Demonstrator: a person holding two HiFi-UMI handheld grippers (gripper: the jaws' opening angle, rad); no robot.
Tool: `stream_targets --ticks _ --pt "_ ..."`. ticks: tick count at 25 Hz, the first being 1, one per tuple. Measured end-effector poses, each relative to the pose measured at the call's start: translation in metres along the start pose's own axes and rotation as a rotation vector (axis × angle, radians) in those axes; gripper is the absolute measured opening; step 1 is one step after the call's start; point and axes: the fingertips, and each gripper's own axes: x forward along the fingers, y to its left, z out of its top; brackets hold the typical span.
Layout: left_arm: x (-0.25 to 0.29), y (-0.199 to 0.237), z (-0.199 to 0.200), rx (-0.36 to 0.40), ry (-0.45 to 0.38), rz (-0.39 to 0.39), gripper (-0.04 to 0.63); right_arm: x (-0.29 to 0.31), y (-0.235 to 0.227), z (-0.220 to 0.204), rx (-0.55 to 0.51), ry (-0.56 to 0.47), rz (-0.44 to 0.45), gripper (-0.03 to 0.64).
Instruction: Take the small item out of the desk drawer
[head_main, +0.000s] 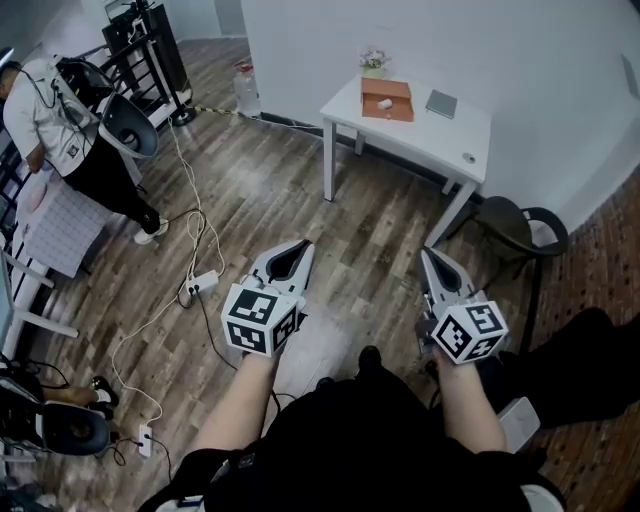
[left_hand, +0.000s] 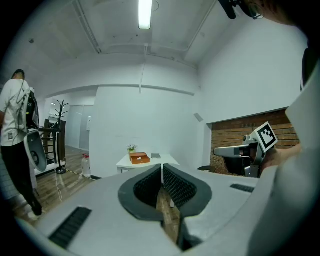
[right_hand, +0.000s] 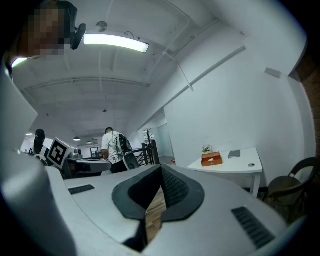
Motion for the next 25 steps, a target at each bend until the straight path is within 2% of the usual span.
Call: stream_targets --ticks 7,14,19,25 --pt "0.035 0.036 -0.009 -0.034 0.027 0.018 0.020 0.045 -0.005 -0.007 -0.152 0.064 0.014 -0.008" --pt "0.097 0.065 -0.021 -0.049 0.100 0.021 0.020 0.104 -0.040 -0.013 -0.148 0.094 0.048 -0.008" --pt "0.181 0.064 -0.012 -0.045 0.127 -0.012 0.021 0.137 -0.111 -0.015 -0.119 0.116 0.043 -0.008" --pt "0.291 0.063 0.022 -0.021 0.132 -0.009 0.021 0.170 -0.221 0.014 -0.097 0.106 0.011 -0.008"
